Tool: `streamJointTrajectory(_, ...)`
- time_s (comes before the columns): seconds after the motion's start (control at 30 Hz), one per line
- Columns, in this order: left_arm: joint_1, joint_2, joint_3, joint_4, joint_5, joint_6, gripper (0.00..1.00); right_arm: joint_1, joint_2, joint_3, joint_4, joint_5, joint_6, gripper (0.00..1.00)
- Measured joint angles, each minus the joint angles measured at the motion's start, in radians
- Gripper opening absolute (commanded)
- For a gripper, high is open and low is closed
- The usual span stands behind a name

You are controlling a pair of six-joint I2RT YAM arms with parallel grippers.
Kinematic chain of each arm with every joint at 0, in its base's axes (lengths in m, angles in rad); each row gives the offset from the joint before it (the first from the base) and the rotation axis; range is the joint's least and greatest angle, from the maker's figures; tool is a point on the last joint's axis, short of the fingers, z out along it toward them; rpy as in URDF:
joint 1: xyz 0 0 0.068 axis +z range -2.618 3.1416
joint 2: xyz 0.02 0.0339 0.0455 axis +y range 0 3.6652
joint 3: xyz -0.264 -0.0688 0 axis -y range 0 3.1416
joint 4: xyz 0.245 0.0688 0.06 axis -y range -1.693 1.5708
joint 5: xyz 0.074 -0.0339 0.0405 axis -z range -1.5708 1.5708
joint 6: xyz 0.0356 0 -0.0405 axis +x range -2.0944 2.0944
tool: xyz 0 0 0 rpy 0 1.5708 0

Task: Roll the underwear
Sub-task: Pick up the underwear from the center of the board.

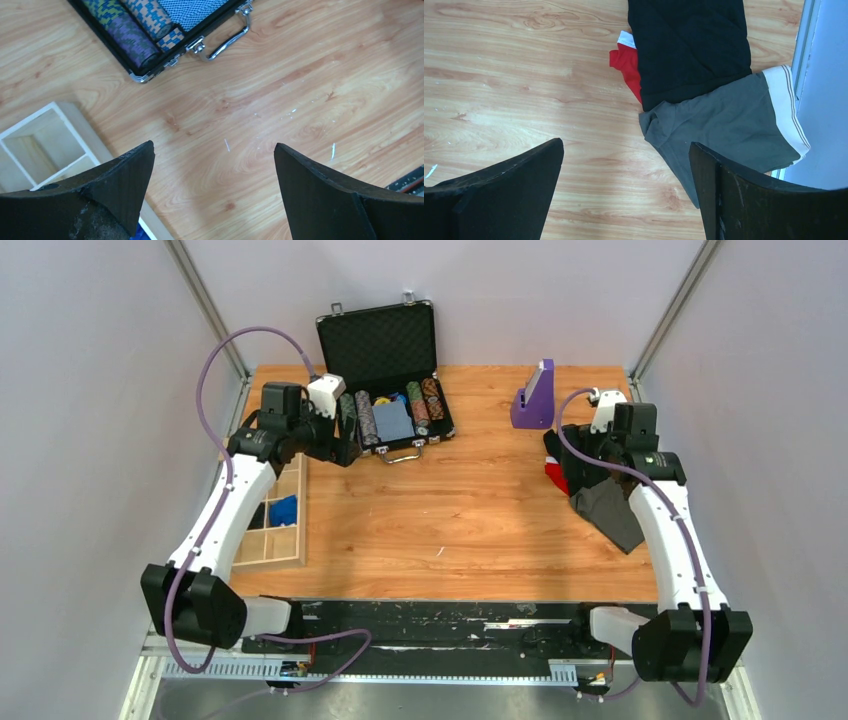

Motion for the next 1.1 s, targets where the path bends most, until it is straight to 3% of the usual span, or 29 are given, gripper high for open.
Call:
streamJointTrajectory(0.13, 0.0, 0.042, 0.035, -0.014, 0.044, 0.009, 0.96, -0.001, 0.046, 0.0, 0.008, -0.006, -0.032, 0.98)
streamJointTrajectory(0.23, 0.0, 0.052, 0.038, -0.021, 0.062, 0.016, 0.96, -0.035, 0.108, 0.031, -0.003, 0.0, -0.047, 0.86)
streamJointTrajectory(0.57, 0.0, 0.052, 0.038, -0.032, 0.102, 0.022, 0.96, -0.383, 0.342, 0.217, -0.044, 0.115, 0.043, 0.83)
streamJointTrajectory(0.9, 0.0, 0.078, 0.039, -0.054, 0.121, 0.03, 0.95, -0.516, 0.414, 0.205, -0.068, 0.131, 0.153, 0.77)
streamJointTrajectory(1.1, 0.0, 0.09, 0.049, -0.073, 0.121, 0.034, 0.95, -0.612, 0.415, 0.127, -0.06, 0.127, 0.198, 0.66)
